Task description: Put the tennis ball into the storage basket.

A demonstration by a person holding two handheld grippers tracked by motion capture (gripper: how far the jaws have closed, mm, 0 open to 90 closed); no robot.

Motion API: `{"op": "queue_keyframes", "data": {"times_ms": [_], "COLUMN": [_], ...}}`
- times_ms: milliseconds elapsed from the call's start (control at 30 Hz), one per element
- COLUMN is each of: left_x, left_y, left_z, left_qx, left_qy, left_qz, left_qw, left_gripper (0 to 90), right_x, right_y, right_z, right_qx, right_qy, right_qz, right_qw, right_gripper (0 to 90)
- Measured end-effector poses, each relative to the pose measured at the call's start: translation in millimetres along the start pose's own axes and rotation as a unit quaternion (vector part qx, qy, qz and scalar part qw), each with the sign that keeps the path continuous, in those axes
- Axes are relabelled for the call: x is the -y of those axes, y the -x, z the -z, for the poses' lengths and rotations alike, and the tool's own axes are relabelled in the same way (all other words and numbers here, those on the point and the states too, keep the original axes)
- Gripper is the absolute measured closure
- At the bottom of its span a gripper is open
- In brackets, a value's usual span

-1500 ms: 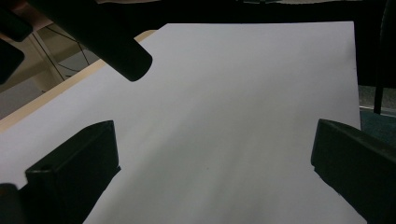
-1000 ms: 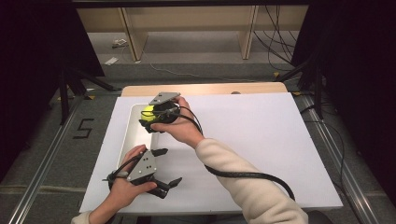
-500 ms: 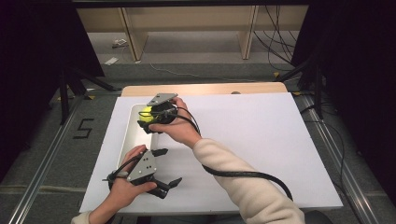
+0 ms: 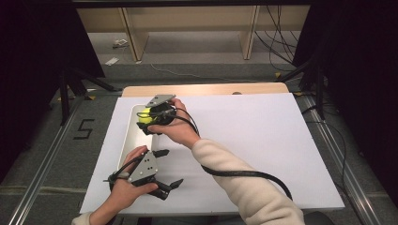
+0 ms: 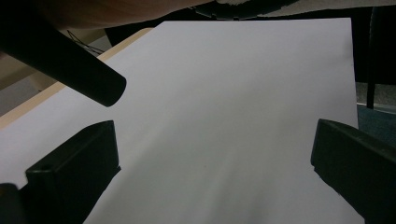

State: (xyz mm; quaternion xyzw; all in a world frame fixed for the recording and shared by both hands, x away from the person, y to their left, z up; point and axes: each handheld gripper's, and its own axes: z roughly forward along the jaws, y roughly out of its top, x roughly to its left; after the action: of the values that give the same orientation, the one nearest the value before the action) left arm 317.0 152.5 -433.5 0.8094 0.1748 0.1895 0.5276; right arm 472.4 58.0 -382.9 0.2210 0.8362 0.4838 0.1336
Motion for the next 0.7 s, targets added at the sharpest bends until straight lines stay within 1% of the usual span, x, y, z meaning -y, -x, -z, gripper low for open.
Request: {"op": "queue_keyframes", "data": {"times_ms": [367, 700], "left_x": [-0.1, -0.5], "left_y": [1.3, 1.5], "left_z": [-0.6, -0.2], "left_qx": [0.003, 0.003], "left_qy": [-0.002, 0.0], "left_qz": [-0.003, -0.003], "left_qw": [1.0, 1.0], "left_gripper": [0.4, 0.4], "right_x": [-1.3, 1.1], "right_y": [-2.0, -2.3], "right_z": [-3.9, -9.8], "right_qx": [-0.004, -0.005], "right_qy": [-0.005, -0.011], "right_qz": [0.005, 0.002], "right_qw": [1.0, 0.9999], "right_gripper": [26.1, 26.1]}}
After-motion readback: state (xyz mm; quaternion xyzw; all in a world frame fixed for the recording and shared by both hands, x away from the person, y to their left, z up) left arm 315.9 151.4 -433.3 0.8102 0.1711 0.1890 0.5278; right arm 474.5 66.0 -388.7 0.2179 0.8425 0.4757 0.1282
